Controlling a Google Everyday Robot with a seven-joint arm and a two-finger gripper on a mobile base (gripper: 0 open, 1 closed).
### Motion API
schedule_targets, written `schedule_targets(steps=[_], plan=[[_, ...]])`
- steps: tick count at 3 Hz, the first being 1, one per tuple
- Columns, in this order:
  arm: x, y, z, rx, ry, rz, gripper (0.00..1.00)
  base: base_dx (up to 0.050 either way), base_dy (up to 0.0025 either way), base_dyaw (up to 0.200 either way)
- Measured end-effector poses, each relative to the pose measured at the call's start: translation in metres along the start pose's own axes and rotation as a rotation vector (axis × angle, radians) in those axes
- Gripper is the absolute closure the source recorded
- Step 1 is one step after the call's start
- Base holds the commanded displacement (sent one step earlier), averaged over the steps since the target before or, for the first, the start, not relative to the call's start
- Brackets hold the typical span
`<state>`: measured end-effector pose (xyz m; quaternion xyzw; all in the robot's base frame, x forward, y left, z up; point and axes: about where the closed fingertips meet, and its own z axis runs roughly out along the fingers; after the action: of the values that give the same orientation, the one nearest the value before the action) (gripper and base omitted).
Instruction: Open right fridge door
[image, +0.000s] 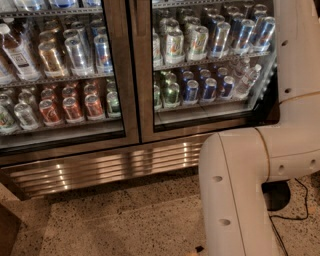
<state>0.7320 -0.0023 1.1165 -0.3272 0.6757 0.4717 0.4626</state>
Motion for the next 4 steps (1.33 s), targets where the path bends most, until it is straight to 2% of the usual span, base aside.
schedule_targets(steps=[1,2,4], plan=[[0.020,0.009,0.017,-0.084,0.082,0.029,0.00,0.000,0.00000,0.000],[0.063,0.029,0.049,-0.224,0.228,0.091,0.00,0.000,0.00000,0.000],[0.065,0.035,0.052,-0.255,0.233,0.080,0.00,0.000,0.00000,0.000]])
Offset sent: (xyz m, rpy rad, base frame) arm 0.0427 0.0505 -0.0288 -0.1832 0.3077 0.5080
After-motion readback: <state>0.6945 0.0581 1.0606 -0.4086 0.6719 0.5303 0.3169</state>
